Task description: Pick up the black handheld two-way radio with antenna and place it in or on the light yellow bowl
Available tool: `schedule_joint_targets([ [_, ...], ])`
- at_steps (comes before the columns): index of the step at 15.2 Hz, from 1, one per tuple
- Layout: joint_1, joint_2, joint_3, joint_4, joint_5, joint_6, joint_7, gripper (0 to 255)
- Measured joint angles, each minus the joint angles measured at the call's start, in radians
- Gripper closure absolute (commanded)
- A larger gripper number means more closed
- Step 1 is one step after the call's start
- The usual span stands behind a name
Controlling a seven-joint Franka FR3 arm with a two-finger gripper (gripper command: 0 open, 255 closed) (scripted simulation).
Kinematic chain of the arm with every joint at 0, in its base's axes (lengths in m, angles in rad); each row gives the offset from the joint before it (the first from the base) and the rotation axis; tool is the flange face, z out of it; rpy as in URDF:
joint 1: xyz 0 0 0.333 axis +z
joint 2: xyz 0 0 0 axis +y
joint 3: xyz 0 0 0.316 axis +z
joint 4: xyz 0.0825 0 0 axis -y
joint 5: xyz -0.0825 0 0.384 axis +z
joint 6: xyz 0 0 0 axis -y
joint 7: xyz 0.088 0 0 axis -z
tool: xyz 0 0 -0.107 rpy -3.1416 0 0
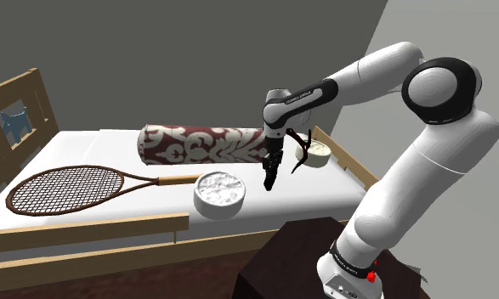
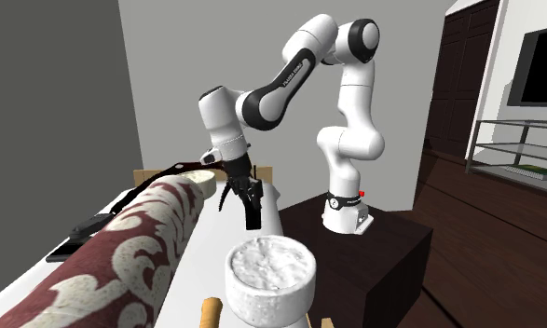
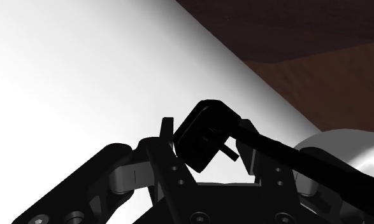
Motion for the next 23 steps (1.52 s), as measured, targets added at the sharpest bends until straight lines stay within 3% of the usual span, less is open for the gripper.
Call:
schedule_joint_targets([
  [23,-0.001,-0.142,0.012,0.184,-0.021,-0.323,0.037,255],
])
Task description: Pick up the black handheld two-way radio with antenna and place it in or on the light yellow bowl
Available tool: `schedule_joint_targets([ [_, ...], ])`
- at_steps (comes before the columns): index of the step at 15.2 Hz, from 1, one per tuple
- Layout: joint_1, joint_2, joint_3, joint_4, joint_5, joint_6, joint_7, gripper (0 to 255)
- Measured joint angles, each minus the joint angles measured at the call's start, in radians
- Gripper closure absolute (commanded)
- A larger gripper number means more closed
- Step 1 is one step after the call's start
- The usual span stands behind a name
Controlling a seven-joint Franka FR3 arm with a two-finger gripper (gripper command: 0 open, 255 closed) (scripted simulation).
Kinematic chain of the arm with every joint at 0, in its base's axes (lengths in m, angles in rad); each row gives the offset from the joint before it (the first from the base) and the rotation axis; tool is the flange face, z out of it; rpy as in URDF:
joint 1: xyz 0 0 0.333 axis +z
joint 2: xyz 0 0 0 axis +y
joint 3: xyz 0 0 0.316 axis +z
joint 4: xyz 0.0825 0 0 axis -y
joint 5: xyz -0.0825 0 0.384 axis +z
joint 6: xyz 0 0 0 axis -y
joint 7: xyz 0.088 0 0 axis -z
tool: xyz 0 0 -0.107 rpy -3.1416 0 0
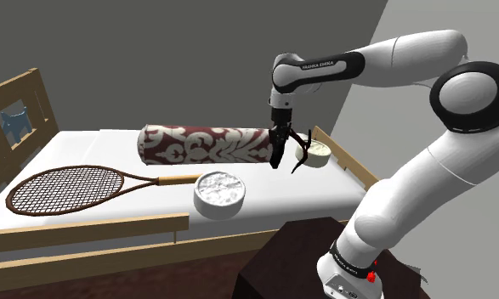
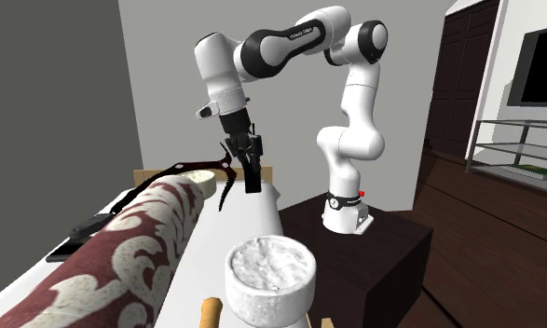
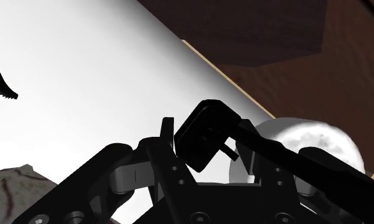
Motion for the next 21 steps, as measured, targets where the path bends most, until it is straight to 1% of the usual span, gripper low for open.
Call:
schedule_joint_targets([
  [2,0.000,-0.004,0.000,0.021,0.000,-0.024,0.001,255],
  [4,-0.013,0.001,-0.018,0.033,-0.013,-0.033,-0.026,255],
  [9,-0.064,0.068,-0.093,0.090,-0.052,-0.025,-0.143,255],
  [11,-0.086,0.083,-0.122,0.115,-0.067,-0.036,-0.189,255],
  [13,-0.105,0.131,-0.151,0.165,-0.072,-0.038,-0.239,255],
  [18,-0.159,0.223,-0.220,0.251,-0.084,-0.033,-0.366,255],
  [21,-0.194,0.308,-0.256,0.346,-0.072,-0.045,-0.446,255],
])
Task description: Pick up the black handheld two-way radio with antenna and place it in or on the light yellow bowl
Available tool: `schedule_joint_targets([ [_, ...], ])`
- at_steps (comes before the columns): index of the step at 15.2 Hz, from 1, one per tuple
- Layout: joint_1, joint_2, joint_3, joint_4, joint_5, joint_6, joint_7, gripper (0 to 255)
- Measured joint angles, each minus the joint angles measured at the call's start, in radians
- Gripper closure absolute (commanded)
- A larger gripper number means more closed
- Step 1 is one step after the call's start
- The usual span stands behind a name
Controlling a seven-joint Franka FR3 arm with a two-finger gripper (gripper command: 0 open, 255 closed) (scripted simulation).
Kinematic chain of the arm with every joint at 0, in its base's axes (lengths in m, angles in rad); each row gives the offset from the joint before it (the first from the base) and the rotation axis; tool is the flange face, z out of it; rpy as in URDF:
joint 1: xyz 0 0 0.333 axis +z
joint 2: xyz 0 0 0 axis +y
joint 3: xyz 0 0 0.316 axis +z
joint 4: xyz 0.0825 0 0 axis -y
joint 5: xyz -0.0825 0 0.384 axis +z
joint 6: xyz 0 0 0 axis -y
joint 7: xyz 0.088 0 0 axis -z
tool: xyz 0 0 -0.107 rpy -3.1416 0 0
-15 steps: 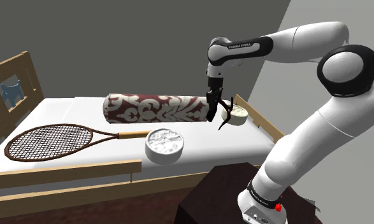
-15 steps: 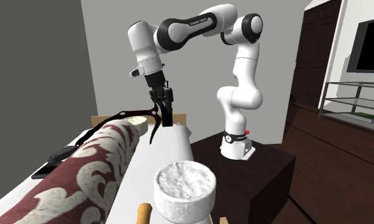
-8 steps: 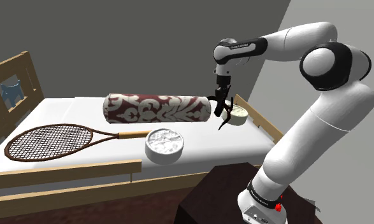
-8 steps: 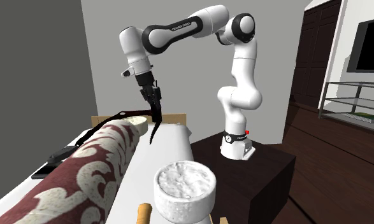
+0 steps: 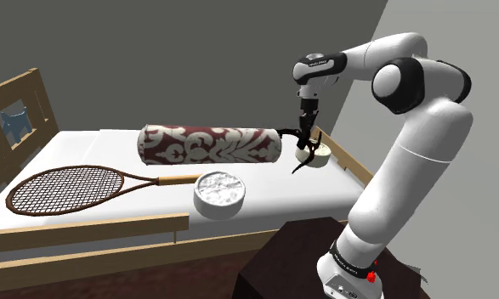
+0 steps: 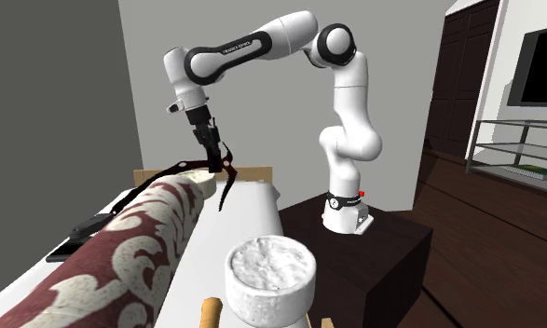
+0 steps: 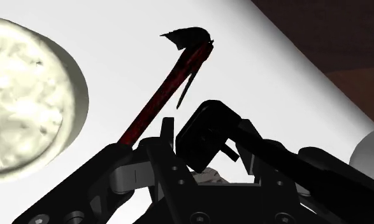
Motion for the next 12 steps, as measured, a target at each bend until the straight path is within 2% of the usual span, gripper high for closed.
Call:
schedule_joint_targets([
  [5,-0.068,0.147,-0.045,0.164,0.036,-0.024,-0.123,255],
  [12,-0.204,0.381,-0.077,0.435,0.109,-0.072,-0.287,255],
])
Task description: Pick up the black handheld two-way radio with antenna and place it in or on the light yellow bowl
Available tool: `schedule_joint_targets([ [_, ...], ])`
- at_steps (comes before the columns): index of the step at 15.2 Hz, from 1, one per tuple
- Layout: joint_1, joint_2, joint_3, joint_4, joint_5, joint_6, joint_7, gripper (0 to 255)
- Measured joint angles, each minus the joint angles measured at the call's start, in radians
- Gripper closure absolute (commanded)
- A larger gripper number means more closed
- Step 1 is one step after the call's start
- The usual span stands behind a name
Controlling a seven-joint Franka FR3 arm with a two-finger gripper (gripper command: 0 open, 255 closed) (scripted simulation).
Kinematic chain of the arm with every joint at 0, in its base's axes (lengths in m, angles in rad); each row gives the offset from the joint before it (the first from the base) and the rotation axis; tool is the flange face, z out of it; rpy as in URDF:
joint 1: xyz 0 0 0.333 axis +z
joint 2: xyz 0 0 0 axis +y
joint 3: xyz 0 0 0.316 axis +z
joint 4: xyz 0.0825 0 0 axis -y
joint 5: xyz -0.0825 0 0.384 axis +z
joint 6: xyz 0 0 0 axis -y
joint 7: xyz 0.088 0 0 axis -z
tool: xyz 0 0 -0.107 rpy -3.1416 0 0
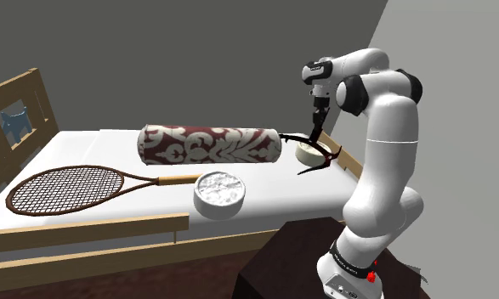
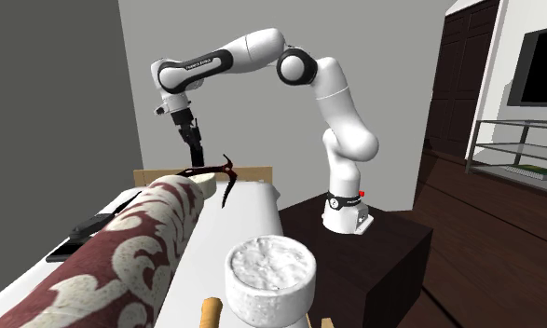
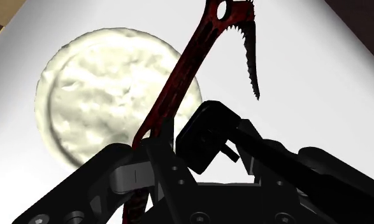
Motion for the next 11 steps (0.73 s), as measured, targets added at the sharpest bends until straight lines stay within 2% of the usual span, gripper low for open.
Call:
schedule_joint_targets([
  [3,-0.077,0.106,-0.004,0.165,0.032,-0.060,-0.062,255],
  [4,-0.112,0.163,-0.001,0.256,0.050,-0.093,-0.081,255],
  [5,-0.129,0.189,0.001,0.288,0.057,-0.099,-0.091,255],
  [7,-0.138,0.209,0.004,0.296,0.063,-0.087,-0.096,255],
  [11,-0.133,0.213,0.006,0.246,0.066,-0.035,-0.096,255],
])
